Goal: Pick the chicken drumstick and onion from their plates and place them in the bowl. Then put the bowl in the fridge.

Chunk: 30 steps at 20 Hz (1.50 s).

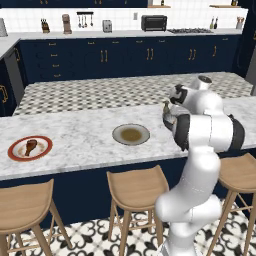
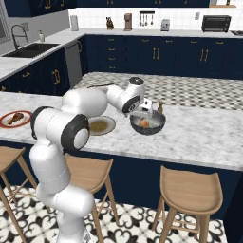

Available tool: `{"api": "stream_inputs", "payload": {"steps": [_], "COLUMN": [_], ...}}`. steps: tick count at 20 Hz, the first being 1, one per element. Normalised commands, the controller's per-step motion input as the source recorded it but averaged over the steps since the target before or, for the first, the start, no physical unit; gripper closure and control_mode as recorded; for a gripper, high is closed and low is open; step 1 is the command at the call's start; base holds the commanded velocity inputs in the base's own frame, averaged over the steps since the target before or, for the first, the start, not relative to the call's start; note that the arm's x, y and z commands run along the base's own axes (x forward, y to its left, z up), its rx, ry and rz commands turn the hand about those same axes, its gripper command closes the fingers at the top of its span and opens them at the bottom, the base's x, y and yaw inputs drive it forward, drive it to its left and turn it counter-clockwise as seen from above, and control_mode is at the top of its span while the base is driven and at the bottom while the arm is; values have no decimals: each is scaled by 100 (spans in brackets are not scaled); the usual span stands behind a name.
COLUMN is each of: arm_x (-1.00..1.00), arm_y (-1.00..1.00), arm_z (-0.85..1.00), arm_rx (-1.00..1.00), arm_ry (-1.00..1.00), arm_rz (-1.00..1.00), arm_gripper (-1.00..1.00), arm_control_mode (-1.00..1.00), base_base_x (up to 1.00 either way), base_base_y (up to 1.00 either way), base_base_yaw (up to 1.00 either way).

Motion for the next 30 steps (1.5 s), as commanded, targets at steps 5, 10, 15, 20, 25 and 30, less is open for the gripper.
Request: {"api": "stream_inputs", "payload": {"steps": [5,10,15,20,25,30], "arm_x": [-71,-65,-70,-68,-81,-66], "arm_y": [61,51,26,35,26,59], "arm_z": [65,21,0,3,1,2], "arm_rx": [0,0,-8,-7,-4,0], "arm_ry": [15,17,3,0,0,-9], "arm_rz": [-3,-3,0,0,0,0], "arm_gripper": [-100,-100,-100,-100,-100,-100], "arm_control_mode": [-100,-100,-100,-100,-100,-100], "base_base_x": [0,0,0,0,0,0], "base_base_y": [0,0,0,0,0,0], "base_base_yaw": [0,0,0,0,0,0]}}
